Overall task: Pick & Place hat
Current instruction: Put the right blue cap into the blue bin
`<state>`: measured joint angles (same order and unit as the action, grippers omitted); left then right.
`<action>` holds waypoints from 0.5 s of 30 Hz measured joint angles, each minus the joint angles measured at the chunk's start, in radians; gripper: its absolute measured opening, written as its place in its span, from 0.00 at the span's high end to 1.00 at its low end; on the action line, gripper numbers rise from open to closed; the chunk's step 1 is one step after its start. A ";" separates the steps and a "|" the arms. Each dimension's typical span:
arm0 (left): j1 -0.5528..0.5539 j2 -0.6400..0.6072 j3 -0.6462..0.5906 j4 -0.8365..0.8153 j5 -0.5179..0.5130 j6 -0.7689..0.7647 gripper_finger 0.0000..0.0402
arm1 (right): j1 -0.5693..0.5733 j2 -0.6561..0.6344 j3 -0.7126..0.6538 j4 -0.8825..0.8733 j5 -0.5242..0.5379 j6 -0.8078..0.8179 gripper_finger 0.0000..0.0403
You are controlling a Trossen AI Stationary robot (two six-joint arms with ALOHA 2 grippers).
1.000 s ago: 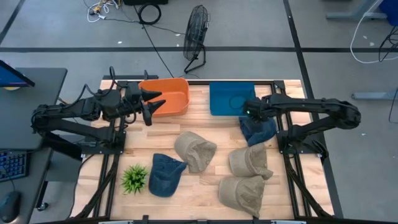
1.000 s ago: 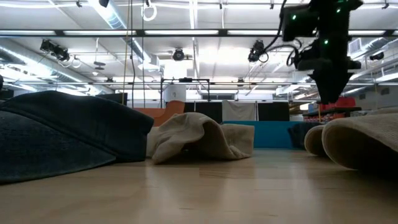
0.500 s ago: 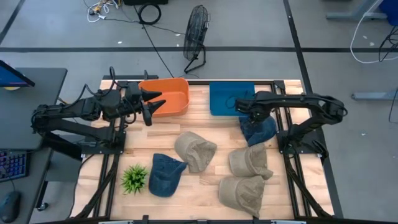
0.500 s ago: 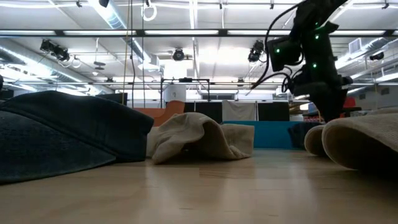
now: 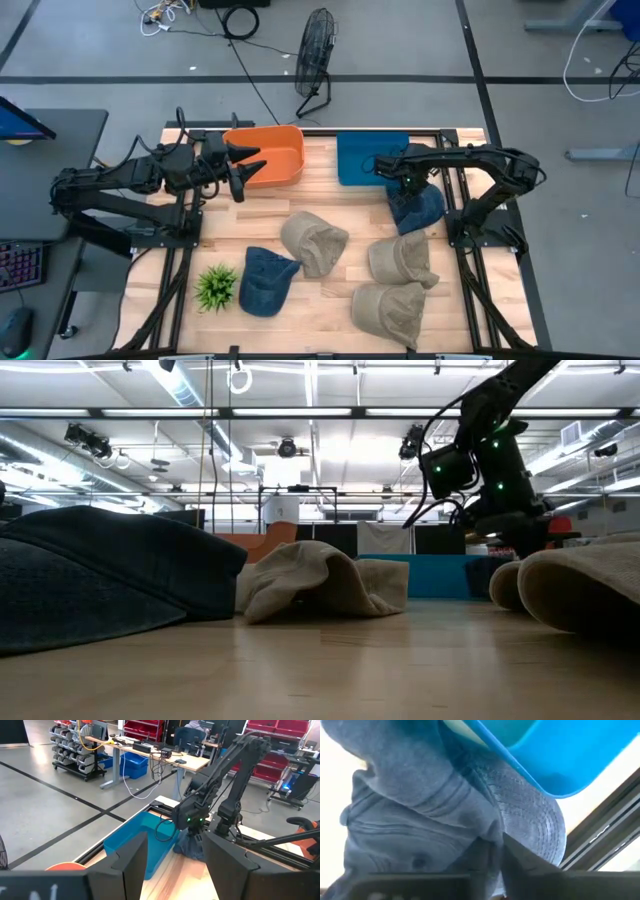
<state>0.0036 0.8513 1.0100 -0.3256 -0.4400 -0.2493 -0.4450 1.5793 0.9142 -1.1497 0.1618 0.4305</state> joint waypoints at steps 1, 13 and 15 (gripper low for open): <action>0.000 0.000 0.000 0.000 0.000 0.000 0.52 | 0.000 -0.005 0.000 -0.004 -0.012 -0.004 0.96; 0.000 0.000 0.000 0.000 0.000 0.000 0.52 | 0.056 -0.209 0.088 -0.247 -0.181 0.009 0.98; 0.000 0.000 0.000 0.001 0.000 -0.001 0.52 | 0.056 -0.251 0.143 -0.252 -0.199 0.010 0.99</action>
<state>0.0036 0.8513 1.0100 -0.3250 -0.4400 -0.2501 -0.3885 1.3284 1.0572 -1.4012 -0.0377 0.4403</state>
